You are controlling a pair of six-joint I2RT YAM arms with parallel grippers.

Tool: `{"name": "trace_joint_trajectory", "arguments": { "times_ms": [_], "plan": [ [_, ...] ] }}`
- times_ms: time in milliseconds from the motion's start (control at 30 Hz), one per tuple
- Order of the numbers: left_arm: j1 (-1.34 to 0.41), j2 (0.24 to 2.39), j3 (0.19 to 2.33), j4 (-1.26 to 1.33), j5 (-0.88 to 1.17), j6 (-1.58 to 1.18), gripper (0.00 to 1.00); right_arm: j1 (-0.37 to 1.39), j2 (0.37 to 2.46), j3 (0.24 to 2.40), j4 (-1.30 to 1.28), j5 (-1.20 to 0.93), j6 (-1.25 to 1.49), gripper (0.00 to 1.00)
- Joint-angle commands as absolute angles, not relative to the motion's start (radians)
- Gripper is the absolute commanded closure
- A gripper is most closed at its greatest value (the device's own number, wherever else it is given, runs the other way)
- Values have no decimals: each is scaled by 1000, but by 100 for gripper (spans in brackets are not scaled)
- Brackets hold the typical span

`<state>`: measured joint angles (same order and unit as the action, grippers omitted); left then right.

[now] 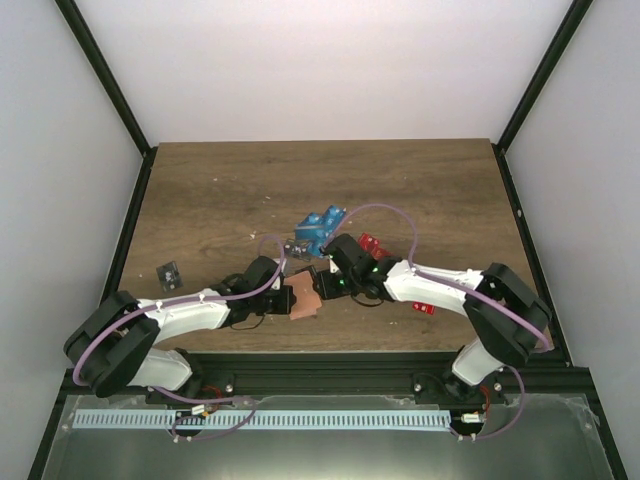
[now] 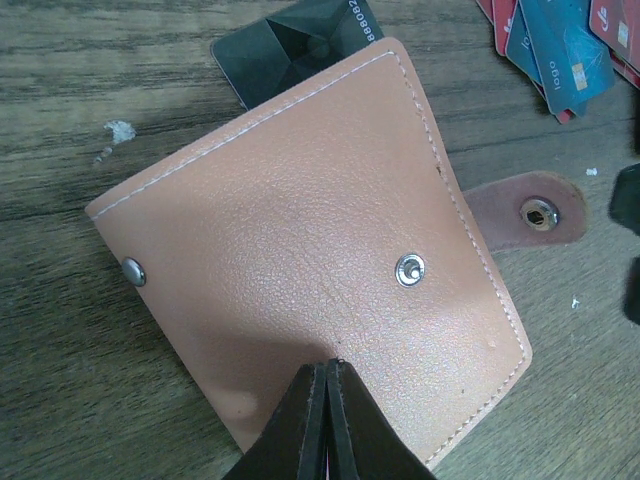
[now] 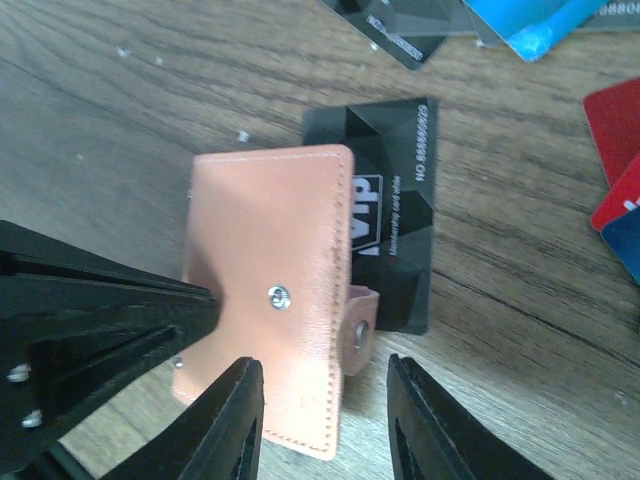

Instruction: Put the credit cards into the card holder

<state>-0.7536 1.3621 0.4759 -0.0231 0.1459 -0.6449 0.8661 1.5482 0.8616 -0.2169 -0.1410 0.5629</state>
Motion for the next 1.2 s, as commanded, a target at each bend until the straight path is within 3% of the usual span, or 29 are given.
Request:
{"name": "trace_joint_trajectory", "arguments": {
  "times_ms": [0, 567, 833, 1033, 1167],
  "plan": [
    [-757, 1386, 471, -42, 155, -621, 96, 864, 1574, 901, -252, -97, 546, 64],
    [-756, 1384, 471, -50, 156, -612, 96, 863, 1622, 935, -246, -92, 535, 87],
    [-757, 1381, 471, -52, 157, -612, 96, 864, 1624, 935, -253, -78, 531, 88],
    [-757, 1373, 475, -60, 160, -612, 96, 864, 1629, 934, -247, -88, 526, 99],
    [-756, 1351, 485, -77, 157, -611, 96, 863, 1627, 935, -241, -105, 523, 99]
  ]
}}
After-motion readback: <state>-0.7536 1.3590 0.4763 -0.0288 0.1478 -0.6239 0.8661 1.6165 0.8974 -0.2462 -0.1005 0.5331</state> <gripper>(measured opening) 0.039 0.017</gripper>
